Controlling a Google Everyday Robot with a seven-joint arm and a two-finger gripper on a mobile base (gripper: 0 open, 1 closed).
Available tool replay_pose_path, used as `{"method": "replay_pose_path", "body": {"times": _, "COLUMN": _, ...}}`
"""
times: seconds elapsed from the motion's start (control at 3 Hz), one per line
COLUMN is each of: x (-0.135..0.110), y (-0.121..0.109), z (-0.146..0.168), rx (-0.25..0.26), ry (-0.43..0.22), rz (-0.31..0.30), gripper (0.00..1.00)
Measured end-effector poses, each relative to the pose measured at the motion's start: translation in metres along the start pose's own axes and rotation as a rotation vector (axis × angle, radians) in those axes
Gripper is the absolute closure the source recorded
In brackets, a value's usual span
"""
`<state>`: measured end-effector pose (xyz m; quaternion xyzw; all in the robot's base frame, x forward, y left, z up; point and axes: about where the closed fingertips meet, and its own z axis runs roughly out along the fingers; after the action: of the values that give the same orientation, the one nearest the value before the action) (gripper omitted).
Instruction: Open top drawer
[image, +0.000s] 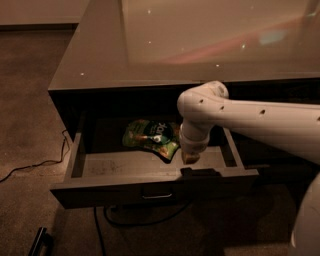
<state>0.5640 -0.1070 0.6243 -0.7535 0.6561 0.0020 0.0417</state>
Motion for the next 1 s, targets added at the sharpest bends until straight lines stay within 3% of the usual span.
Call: {"method": "replay_pose_path", "body": {"times": 1.0, "x": -0.015, "y": 0.074, "z": -0.026, "rx": -0.022, "ry": 0.081, "rz": 0.042, "gripper": 1.00}}
